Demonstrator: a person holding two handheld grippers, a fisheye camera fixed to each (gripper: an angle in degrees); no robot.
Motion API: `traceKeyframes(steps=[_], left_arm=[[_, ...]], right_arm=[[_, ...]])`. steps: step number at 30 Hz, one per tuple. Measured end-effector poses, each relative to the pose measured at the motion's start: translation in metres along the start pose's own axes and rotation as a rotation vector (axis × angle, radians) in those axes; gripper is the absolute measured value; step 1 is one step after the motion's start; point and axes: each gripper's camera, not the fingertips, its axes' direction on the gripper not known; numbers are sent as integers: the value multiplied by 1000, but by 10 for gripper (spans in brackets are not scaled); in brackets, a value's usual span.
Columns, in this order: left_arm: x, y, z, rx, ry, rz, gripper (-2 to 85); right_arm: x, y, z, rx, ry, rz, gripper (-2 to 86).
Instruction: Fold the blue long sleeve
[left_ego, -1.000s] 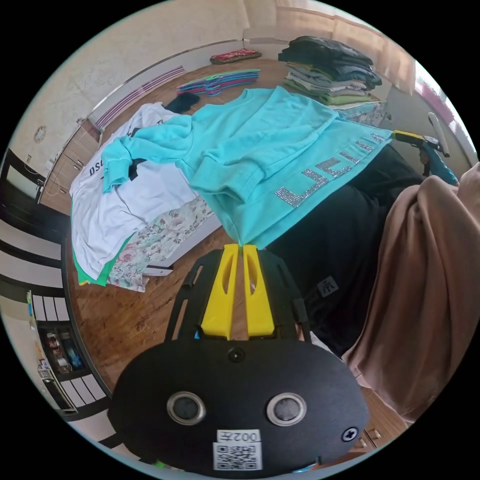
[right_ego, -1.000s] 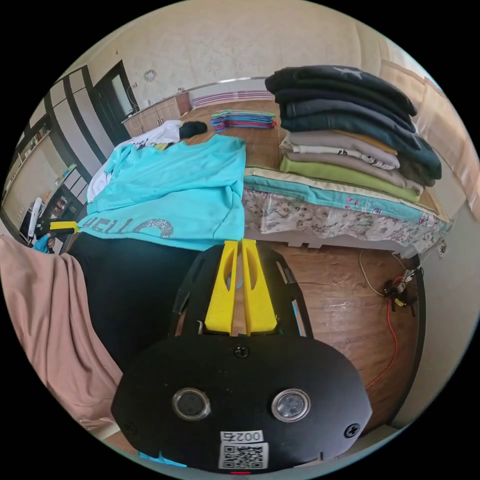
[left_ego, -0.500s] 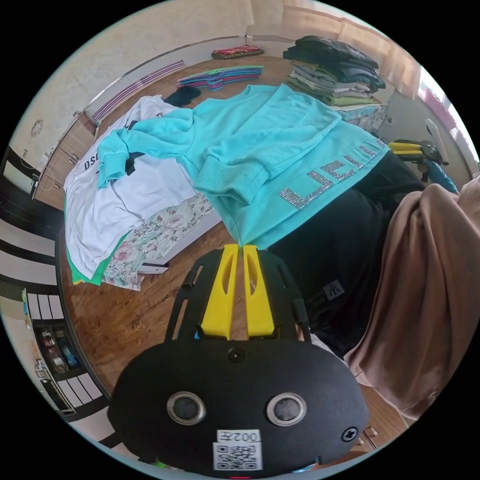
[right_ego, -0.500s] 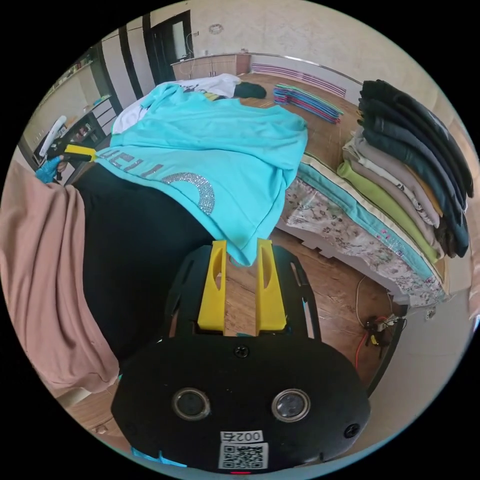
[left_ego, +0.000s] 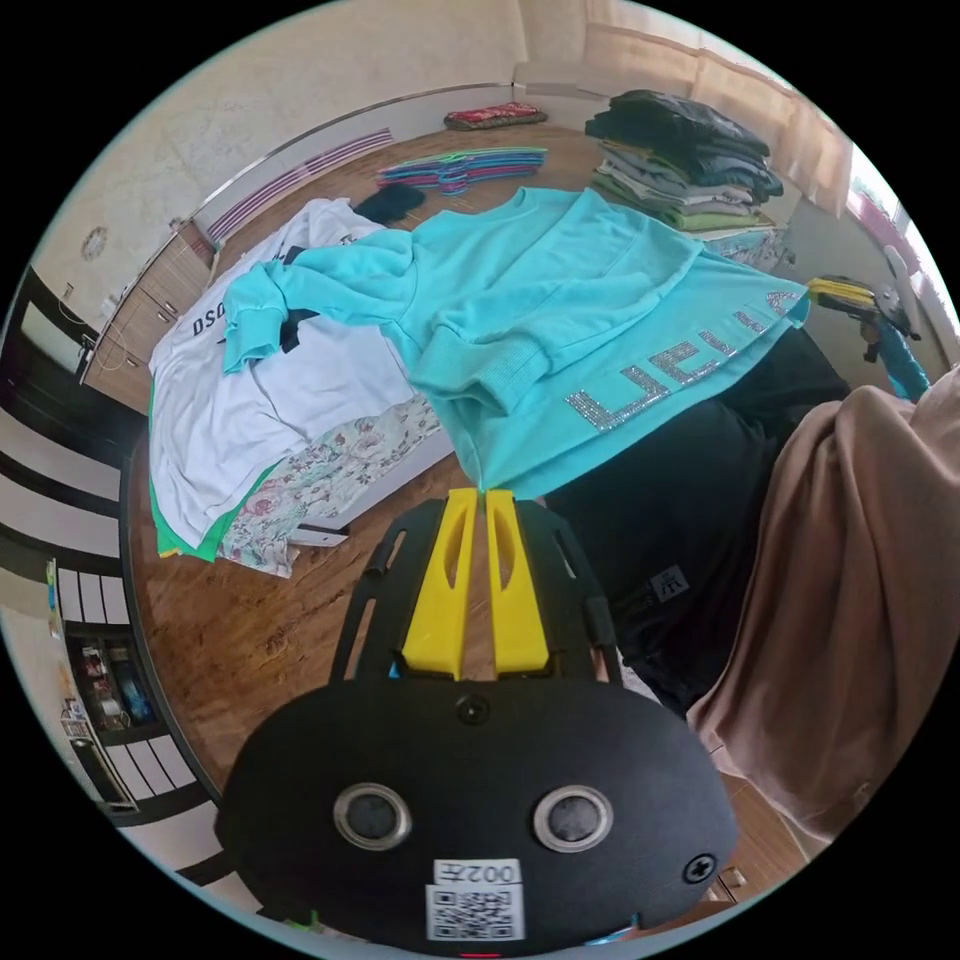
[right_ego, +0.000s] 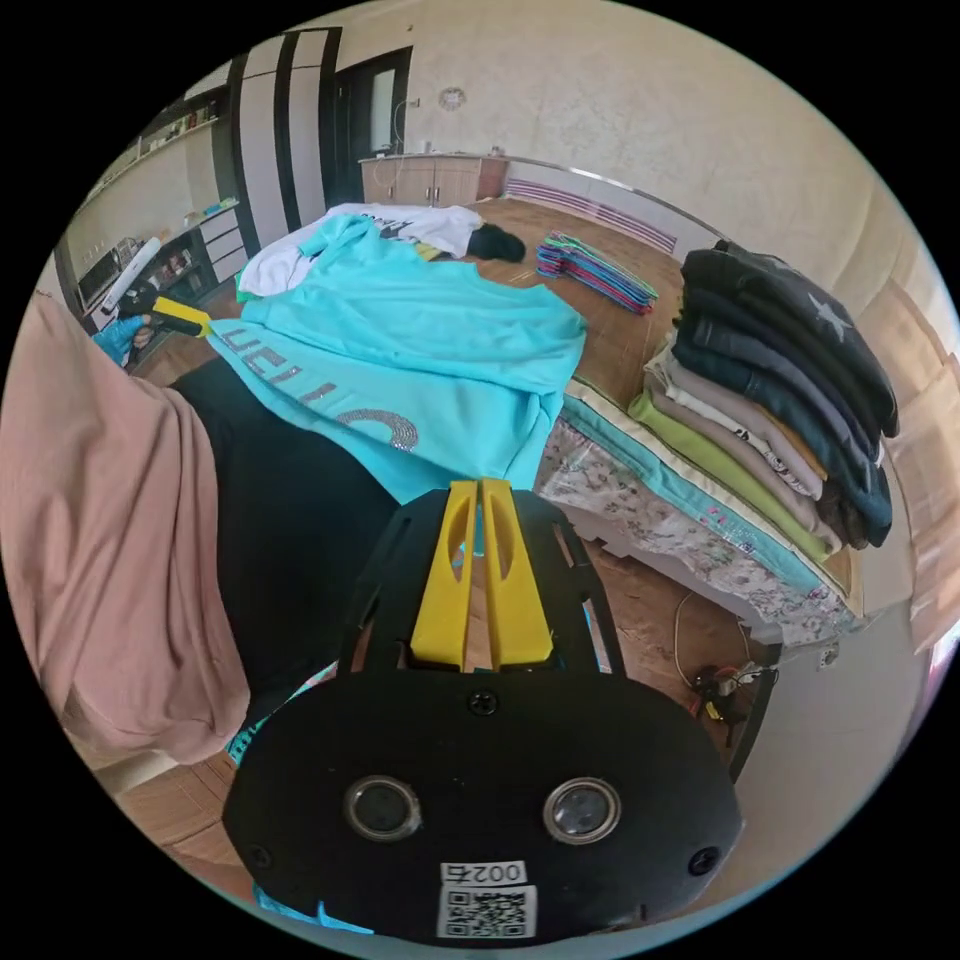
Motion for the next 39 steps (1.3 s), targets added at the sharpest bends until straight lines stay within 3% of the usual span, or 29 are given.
traceKeyframes(steps=[9,18,25,39], left_arm=[[0,-3,18,-46,71,19,-12],[-5,-15,-2,72,181,26,20],[28,-48,-1,88,207,182,27],[36,-57,-24,139,230,215,-9]], right_arm=[[-7,-4,44,-61,-80,80,-4],[1,-26,65,-99,-145,116,68],[-4,-43,71,-88,-113,133,20],[6,-74,61,-18,-118,164,-2]])
